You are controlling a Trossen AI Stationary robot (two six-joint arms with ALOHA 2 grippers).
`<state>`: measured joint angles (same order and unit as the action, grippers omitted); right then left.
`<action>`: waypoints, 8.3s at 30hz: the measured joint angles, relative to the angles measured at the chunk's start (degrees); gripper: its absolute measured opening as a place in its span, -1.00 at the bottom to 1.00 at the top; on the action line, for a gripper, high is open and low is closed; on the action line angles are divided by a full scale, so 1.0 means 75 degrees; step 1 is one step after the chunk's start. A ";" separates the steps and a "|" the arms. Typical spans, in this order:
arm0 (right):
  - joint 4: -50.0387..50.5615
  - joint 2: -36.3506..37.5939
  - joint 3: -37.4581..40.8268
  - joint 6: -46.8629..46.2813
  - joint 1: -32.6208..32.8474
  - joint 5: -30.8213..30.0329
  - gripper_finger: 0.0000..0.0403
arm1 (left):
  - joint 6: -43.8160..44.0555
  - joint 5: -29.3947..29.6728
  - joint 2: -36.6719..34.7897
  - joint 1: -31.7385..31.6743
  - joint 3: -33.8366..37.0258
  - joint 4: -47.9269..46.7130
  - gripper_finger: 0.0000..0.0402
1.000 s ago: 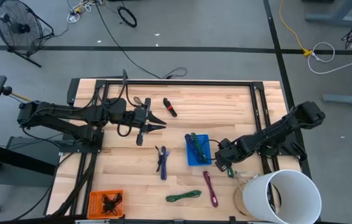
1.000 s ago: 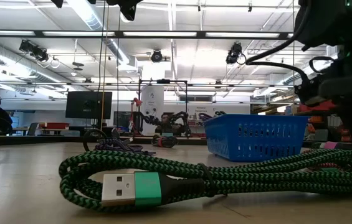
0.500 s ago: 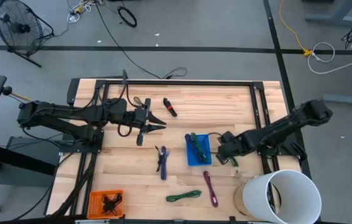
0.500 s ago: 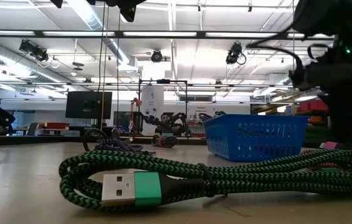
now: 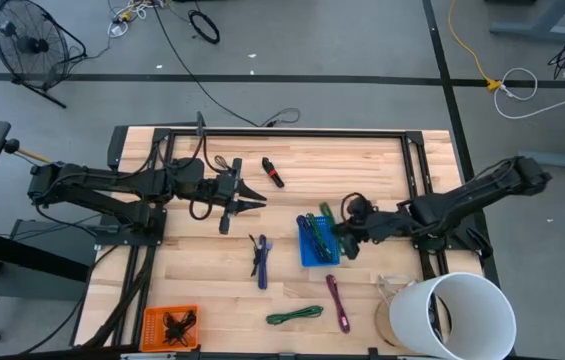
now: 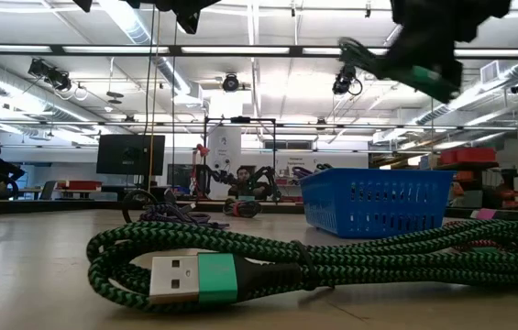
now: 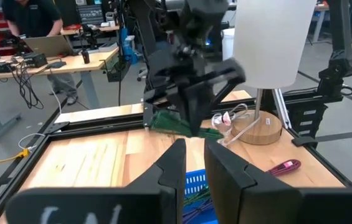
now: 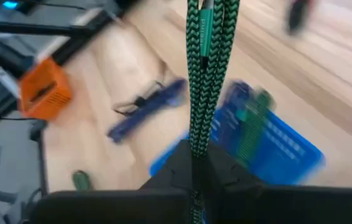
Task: Pick & Place USB Port
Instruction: Put the black and green charger cable into the blue bin, then put the black charger cable into the orange bin
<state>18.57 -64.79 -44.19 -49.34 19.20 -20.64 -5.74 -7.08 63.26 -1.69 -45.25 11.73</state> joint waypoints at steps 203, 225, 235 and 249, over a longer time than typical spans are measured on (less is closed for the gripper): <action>-0.4059 -0.2693 0.0007 0.3654 -0.3434 0.1695 -0.35 | -0.5521 0.4657 0.6362 -0.1461 -0.1912 -0.0569 -0.73; -0.4065 -0.2693 0.0007 0.3680 -0.3430 0.1685 -0.35 | -0.4679 0.2441 0.6398 -0.2566 -0.1912 -0.0733 0.16; -0.4110 -0.2696 0.0007 0.3712 -0.3430 0.1675 -0.35 | -0.3883 0.1767 0.6464 -0.3058 -0.1918 -0.0948 -0.03; -0.4141 -0.2696 0.0007 0.3715 -0.3433 0.1675 -0.35 | -0.3851 0.2143 0.6458 -0.3042 -0.1923 -0.1237 -0.80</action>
<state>-12.49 -85.01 -44.14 -21.47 -6.55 -8.08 -34.62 8.99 111.70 -24.51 -59.68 2.45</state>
